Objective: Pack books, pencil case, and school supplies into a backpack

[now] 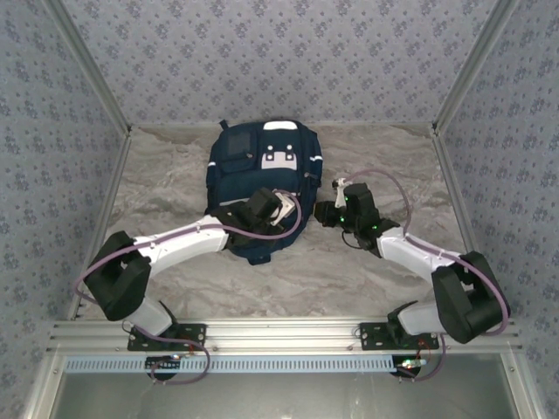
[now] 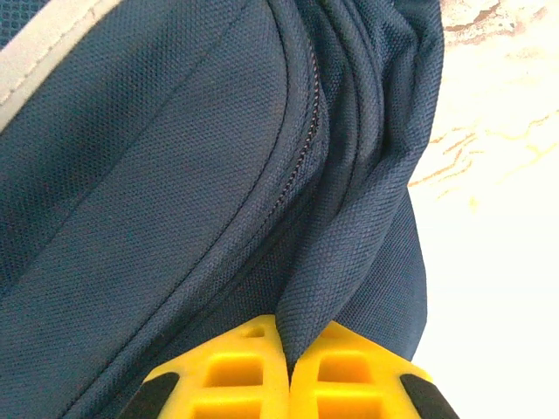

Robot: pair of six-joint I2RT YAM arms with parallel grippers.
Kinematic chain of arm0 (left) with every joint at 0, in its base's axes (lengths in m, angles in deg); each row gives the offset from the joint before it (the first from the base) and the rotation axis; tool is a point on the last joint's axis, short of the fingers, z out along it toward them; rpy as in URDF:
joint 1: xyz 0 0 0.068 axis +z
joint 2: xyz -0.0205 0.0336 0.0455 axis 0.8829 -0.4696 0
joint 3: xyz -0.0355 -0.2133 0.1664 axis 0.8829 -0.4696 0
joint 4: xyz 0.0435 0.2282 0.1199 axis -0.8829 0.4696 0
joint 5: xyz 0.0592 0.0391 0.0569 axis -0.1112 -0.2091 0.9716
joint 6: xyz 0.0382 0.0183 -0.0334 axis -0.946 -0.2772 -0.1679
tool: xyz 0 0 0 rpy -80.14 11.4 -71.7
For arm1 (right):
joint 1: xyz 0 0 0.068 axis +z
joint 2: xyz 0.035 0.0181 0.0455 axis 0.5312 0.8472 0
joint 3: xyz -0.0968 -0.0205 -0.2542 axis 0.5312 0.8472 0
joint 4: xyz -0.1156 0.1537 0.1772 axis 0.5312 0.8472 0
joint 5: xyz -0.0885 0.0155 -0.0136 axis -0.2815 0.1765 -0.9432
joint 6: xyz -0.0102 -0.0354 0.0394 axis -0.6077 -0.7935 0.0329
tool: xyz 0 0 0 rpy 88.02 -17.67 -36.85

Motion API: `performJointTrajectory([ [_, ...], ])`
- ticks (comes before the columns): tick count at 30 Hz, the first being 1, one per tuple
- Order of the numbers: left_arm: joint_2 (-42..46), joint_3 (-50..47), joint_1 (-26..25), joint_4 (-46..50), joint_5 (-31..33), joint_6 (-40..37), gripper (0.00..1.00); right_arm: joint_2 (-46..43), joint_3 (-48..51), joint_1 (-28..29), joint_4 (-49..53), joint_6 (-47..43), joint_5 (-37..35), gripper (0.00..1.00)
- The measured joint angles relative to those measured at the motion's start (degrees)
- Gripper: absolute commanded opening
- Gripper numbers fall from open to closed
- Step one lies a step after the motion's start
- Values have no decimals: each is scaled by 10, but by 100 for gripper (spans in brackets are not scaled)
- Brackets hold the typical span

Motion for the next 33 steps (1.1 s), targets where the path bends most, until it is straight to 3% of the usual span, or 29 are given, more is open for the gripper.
performJointTrajectory([
  [3,7,0,0,8,-3,0,0,-24,38,0,-43,-17,30,41],
  [7,15,-2,0,16,-11,1,0,-17,79,17,-82,-52,58,41],
  [17,40,-13,0,27,-23,2,0,66,71,61,-116,-141,69,40],
  [21,41,-17,0,29,-24,3,0,82,57,83,-126,-149,70,35],
  [24,41,-17,0,32,-24,3,0,96,47,89,-129,-150,70,25],
  [28,43,-19,0,33,-23,3,0,104,44,91,-130,-148,70,2],
  [33,44,-21,0,33,-23,2,0,108,36,86,-118,-143,71,0],
])
